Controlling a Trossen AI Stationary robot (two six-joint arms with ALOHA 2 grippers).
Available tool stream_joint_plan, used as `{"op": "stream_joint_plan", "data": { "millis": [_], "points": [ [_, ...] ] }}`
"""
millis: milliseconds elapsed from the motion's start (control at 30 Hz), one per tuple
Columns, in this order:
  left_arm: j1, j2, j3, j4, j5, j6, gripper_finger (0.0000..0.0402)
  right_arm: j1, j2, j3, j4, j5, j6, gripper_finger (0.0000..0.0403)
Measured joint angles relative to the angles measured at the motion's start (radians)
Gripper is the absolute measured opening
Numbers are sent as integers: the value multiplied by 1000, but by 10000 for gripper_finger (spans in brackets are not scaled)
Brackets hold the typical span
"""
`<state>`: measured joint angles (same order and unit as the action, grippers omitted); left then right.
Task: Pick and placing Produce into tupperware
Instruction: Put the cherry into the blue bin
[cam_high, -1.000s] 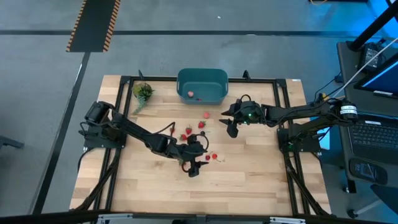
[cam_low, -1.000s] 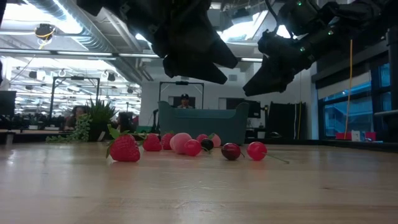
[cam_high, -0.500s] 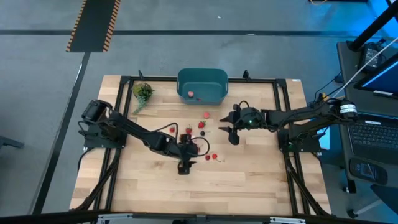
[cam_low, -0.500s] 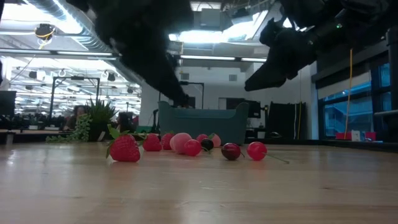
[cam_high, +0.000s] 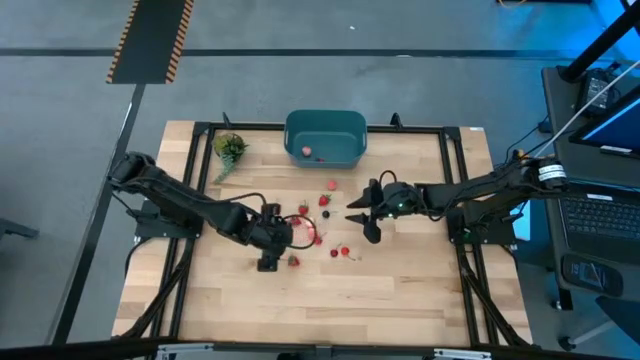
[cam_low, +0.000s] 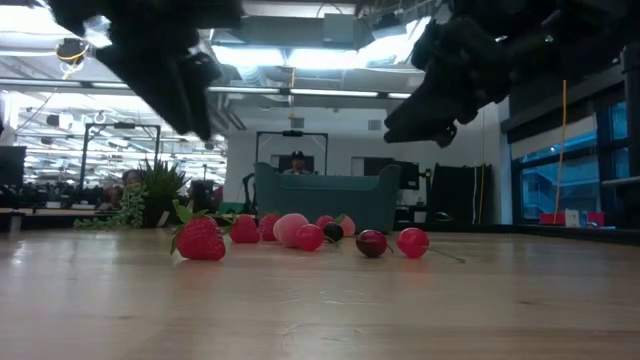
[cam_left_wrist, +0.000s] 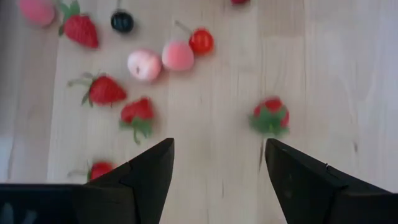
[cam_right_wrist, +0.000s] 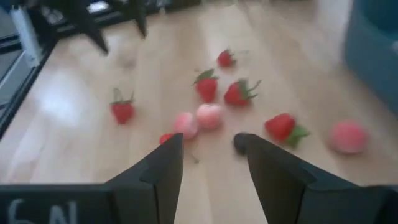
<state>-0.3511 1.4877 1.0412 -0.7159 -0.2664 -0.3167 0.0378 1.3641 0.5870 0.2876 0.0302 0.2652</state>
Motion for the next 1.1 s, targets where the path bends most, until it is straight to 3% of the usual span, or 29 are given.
{"op": "stream_joint_plan", "data": {
  "millis": [133,333,500,667,800,1100],
  "points": [
    [-16,-44,-8,-34,4,-19,245,15,76,55,-7,-63,-10,177],
    [-38,-57,-132,249,54,-23,245,47,130,116,-137,-73,-59,177],
    [-53,-48,-251,453,49,-76,245,100,133,119,-229,-145,-7,177],
    [-56,-48,-309,585,43,-98,245,162,133,119,-220,-121,-16,177],
    [-56,-47,-315,602,42,-97,245,188,134,119,-222,-82,-23,177],
    [-56,87,-315,724,39,-95,245,203,207,117,-206,-31,-8,177]
  ]
}}
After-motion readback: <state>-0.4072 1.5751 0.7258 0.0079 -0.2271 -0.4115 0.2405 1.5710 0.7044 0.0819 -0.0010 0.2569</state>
